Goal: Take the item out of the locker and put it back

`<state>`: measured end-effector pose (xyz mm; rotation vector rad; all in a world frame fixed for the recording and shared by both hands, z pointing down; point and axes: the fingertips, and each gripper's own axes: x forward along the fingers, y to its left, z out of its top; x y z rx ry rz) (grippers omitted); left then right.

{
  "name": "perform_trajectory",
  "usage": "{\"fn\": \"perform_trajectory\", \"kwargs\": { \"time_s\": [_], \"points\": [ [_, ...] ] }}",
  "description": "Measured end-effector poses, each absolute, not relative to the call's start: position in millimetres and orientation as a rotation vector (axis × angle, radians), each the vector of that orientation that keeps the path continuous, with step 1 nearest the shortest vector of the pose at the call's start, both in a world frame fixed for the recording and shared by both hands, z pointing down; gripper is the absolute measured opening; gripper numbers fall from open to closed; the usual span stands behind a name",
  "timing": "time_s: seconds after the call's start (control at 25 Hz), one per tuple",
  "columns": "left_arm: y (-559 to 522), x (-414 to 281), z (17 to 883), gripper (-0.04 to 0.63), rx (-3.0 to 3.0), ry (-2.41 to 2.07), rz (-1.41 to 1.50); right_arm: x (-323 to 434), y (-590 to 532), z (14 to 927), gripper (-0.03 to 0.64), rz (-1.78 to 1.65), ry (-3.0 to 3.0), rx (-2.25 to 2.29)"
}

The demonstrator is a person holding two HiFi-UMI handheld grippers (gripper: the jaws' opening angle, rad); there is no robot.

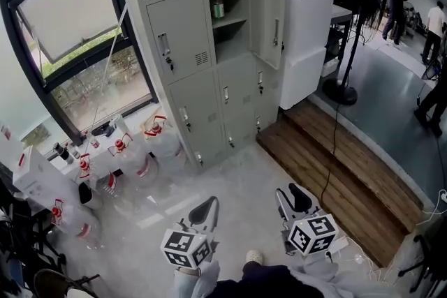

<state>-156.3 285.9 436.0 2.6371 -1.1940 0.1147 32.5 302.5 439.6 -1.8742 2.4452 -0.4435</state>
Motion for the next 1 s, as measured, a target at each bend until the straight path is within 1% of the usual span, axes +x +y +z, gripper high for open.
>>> {"fn": "perform_trajectory", "kwargs": {
  "time_s": [0.12, 0.28, 0.72, 1.0],
  "points": [
    [261.6, -144.3, 436.1, 0.009, 2.637, -1.208, 0.118, 45.9, 276.3, 437.7, 0.216, -0.438, 2.447, -1.857],
    [239.5, -130.4, 439.4, 0.009, 2.638, -1.229, 0.118, 63.8, 252.5, 443.1, 0.245, -0.447, 2.444, -1.847],
    [211.3, -106.5, 459.4, 0.009, 2.611, -1.197, 0.172, 83.8, 228.9, 470.8, 0.255, -0.549, 2.445, -1.831],
    [156.4, -91.9, 461.5, 0.009, 2.62, -1.167, 0.177, 89.8, 182.2, 471.3, 0.255, -0.554, 2.455, -1.824]
  ]
}}
